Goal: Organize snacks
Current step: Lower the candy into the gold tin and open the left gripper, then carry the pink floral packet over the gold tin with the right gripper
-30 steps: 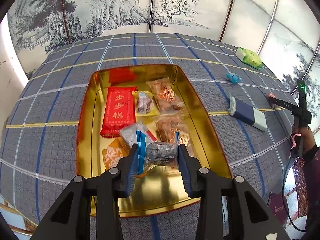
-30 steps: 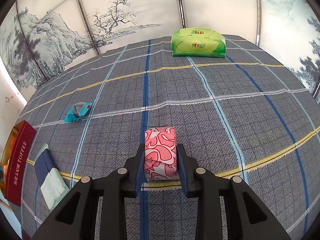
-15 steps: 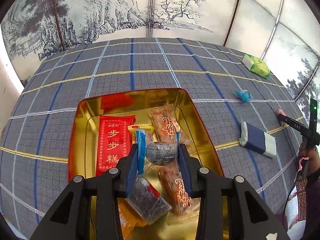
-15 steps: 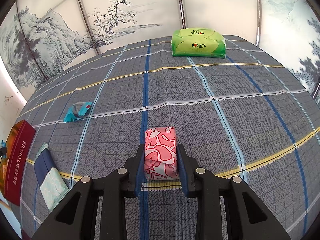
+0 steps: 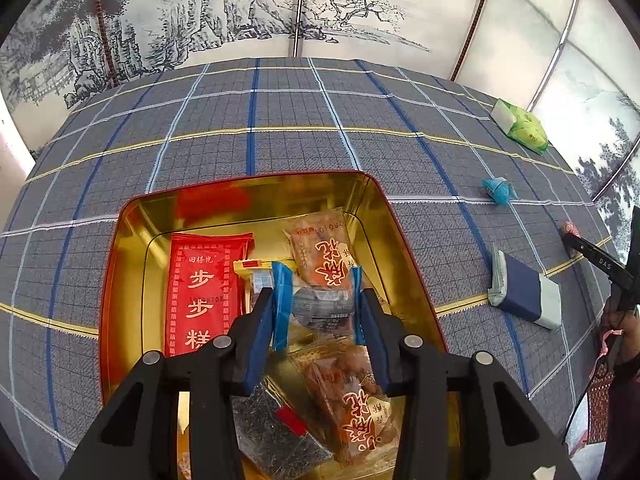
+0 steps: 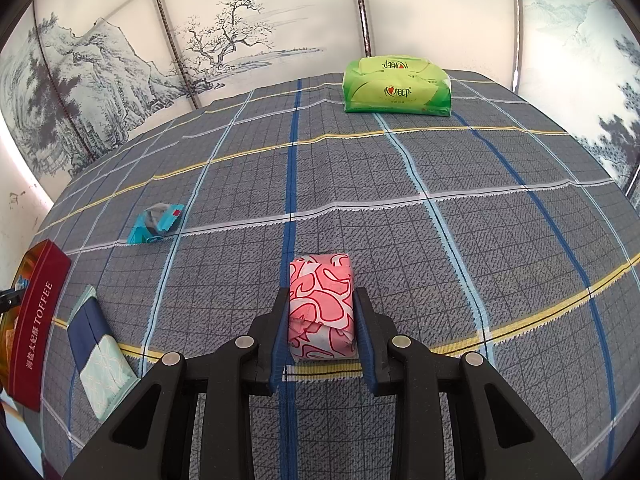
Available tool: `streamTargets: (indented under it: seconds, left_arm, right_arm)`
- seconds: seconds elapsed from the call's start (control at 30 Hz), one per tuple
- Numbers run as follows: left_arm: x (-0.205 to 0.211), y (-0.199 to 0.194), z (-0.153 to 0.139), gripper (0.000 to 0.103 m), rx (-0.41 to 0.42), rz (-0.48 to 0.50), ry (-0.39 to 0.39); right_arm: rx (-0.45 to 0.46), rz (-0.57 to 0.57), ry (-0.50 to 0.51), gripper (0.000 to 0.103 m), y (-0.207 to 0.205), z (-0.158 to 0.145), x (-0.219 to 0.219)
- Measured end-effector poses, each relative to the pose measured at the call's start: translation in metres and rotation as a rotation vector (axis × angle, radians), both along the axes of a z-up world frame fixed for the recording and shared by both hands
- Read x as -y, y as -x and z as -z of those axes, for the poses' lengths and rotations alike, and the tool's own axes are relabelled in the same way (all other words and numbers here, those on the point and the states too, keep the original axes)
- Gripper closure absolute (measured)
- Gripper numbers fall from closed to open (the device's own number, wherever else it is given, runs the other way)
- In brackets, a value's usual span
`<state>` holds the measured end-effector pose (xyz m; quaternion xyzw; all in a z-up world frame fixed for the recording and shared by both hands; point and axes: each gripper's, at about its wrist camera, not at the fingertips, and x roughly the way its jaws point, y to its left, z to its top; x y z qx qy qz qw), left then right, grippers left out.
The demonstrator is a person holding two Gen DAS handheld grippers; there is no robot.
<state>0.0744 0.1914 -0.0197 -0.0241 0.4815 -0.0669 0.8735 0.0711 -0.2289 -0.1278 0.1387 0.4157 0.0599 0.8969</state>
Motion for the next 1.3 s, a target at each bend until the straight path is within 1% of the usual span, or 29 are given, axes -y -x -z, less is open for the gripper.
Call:
streamTargets:
  seconds: [0.13, 0.2, 0.37, 0.4, 0.47, 0.53, 0.8, 0.93, 1.03, 1.13, 1.2, 1.3]
  left_arm:
    - [0.003, 0.003, -0.004, 0.064, 0.012, 0.006, -0.007]
    - [0.004, 0.005, -0.005, 0.063, 0.018, 0.006, -0.010]
    - [0.009, 0.018, -0.010, 0.046, 0.049, -0.008, -0.033]
    - [0.009, 0.020, -0.011, 0.045, 0.057, -0.010, -0.038]
    - [0.011, 0.029, -0.014, 0.038, 0.083, -0.022, -0.058]
    - [0.012, 0.035, -0.015, 0.036, 0.097, -0.032, -0.071]
    - [0.012, 0.055, -0.015, 0.034, 0.113, -0.064, -0.119]
    - [0.010, 0.063, -0.016, 0.033, 0.124, -0.073, -0.130]
    - [0.008, 0.071, -0.020, 0.023, 0.150, -0.083, -0.151]
    - [0.007, 0.079, -0.024, 0.023, 0.177, -0.086, -0.172]
    - [0.006, 0.085, -0.027, 0.023, 0.192, -0.086, -0.188]
    - [0.002, 0.089, -0.030, 0.018, 0.203, -0.086, -0.193]
  right_arm:
    - [0.000, 0.000, 0.000, 0.072, 0.000, 0.000, 0.000]
    - [0.000, 0.000, 0.000, 0.072, 0.000, 0.000, -0.001]
    - [0.001, -0.003, -0.005, 0.072, 0.000, 0.000, 0.000]
    - [0.001, -0.003, -0.004, 0.072, 0.000, 0.000, 0.000]
    - [0.001, -0.003, -0.002, 0.072, 0.000, 0.000, 0.000]
    - [0.000, -0.004, 0.006, 0.072, -0.001, 0.000, -0.001]
    - [-0.003, -0.001, 0.018, 0.072, 0.001, -0.001, -0.004]
    - [-0.005, 0.000, 0.021, 0.072, 0.008, -0.001, -0.007]
    - [-0.005, -0.002, 0.028, 0.071, 0.015, -0.002, -0.012]
    - [0.003, -0.005, 0.039, 0.071, 0.026, -0.003, -0.021]
    - [0.013, -0.013, 0.069, 0.071, 0.036, -0.004, -0.030]
    - [0.020, -0.022, 0.057, 0.071, 0.050, -0.007, -0.039]
